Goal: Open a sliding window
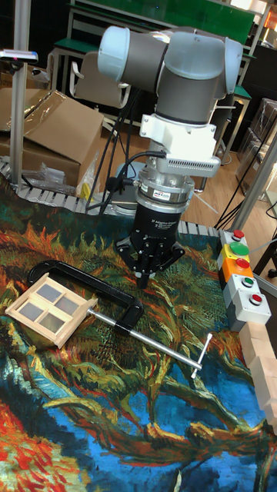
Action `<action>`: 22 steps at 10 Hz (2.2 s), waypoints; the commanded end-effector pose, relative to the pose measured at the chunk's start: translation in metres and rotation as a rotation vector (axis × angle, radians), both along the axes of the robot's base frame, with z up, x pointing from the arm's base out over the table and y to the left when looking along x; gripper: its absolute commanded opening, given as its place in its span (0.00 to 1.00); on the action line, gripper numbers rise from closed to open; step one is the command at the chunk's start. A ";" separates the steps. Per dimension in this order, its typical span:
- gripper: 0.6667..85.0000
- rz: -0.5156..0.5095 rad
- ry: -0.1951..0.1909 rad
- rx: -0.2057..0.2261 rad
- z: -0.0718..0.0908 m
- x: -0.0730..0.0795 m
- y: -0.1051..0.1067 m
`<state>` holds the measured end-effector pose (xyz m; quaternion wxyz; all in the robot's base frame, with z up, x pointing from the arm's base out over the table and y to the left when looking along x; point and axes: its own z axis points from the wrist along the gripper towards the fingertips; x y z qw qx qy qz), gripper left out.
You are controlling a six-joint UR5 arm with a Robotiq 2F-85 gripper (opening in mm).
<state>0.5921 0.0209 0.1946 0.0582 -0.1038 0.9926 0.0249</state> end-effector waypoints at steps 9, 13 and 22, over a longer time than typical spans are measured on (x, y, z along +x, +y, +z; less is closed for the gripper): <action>0.25 0.282 0.039 -0.092 -0.036 -0.043 -0.073; 0.01 0.223 0.073 -0.184 -0.046 -0.046 -0.087; 0.14 0.400 0.038 -0.195 -0.087 -0.042 -0.119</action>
